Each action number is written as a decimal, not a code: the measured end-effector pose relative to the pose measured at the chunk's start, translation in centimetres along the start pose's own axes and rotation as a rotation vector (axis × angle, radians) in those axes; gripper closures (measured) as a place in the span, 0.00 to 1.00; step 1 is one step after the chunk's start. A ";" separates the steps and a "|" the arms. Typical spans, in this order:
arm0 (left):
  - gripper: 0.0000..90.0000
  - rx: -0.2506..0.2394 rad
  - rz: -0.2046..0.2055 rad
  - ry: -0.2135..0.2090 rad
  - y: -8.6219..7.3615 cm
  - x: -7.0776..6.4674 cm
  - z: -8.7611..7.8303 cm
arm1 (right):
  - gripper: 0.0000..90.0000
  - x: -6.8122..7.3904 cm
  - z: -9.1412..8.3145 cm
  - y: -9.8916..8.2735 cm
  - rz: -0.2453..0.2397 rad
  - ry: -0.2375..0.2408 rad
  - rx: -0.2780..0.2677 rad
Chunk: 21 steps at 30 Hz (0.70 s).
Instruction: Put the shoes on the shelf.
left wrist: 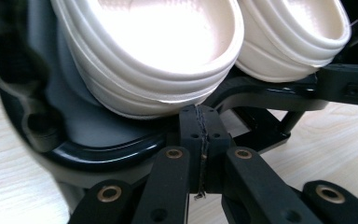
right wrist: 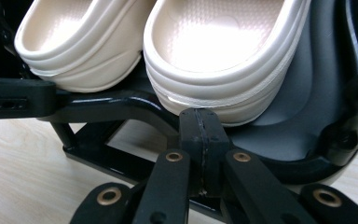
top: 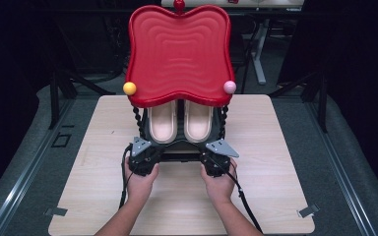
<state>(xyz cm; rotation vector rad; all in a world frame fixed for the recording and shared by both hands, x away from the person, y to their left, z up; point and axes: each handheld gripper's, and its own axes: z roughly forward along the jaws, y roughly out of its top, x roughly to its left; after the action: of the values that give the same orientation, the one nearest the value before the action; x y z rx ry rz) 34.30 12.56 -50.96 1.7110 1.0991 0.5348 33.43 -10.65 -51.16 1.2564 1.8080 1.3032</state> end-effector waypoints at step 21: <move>1.00 -0.026 0.017 -0.015 0.4 -0.8 -0.2 | 1.00 0.1 -0.4 0.1 0.000 0.003 -0.020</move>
<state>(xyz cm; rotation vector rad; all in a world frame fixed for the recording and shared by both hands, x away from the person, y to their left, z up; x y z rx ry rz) 33.93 11.91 -50.42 1.7007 1.0636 0.5437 33.07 -10.67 -50.93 1.2444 1.7930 1.3208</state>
